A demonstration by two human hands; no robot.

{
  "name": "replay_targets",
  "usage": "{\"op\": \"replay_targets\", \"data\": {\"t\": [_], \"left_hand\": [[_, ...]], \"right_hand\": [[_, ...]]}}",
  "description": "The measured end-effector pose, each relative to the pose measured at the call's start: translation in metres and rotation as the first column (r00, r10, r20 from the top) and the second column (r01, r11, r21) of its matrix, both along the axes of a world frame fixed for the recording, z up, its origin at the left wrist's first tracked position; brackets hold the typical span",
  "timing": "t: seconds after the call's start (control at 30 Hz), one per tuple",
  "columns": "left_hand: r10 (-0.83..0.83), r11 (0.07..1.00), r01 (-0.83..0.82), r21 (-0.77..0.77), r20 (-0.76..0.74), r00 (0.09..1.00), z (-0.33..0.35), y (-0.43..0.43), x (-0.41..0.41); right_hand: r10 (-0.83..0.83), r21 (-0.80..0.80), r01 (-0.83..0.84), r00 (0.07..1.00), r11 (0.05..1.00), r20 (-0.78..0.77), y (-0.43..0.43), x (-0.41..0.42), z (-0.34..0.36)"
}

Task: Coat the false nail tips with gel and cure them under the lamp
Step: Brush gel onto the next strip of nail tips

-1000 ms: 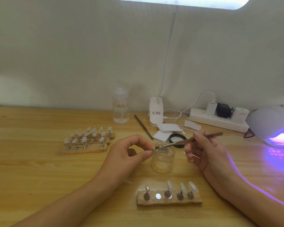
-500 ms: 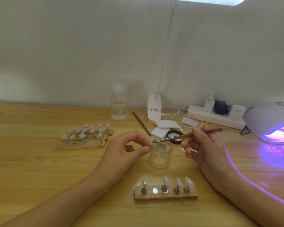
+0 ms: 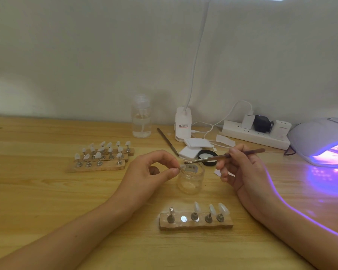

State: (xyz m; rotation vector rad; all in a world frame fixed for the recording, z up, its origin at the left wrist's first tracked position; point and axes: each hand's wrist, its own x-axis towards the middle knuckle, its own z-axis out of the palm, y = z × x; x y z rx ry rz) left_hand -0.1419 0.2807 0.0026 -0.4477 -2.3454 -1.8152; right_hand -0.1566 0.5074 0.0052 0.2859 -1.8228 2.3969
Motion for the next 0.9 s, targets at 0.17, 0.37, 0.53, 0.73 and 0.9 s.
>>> {"op": "replay_targets", "data": {"t": [0.17, 0.37, 0.53, 0.73, 0.9], "left_hand": [[-0.003, 1.0, 0.003, 0.005, -0.01, 1.0, -0.0007, 0.0002, -0.0005], [-0.011, 1.0, 0.011, 0.001, -0.041, 0.999, -0.0008, 0.0, 0.0], [-0.004, 1.0, 0.004, 0.008, -0.056, 0.998, -0.0011, 0.0001, 0.0], [-0.003, 1.0, 0.003, -0.002, -0.07, 0.998, -0.0015, 0.0003, 0.0], [-0.003, 1.0, 0.003, -0.005, -0.078, 0.997, -0.0013, 0.0002, -0.0006]], "right_hand": [[0.064, 0.029, -0.063, 0.997, 0.998, -0.035, -0.0034, 0.0022, 0.0011], [0.042, -0.004, -0.042, 0.999, 0.999, -0.018, -0.0004, -0.0002, 0.0001], [0.029, 0.034, -0.028, 0.999, 0.999, -0.031, -0.0015, 0.0, -0.0012], [0.047, 0.007, -0.047, 0.997, 0.999, -0.058, -0.0007, -0.0006, -0.0019], [0.012, 0.02, -0.011, 0.999, 1.0, -0.039, -0.0003, -0.0012, -0.0026]]}}
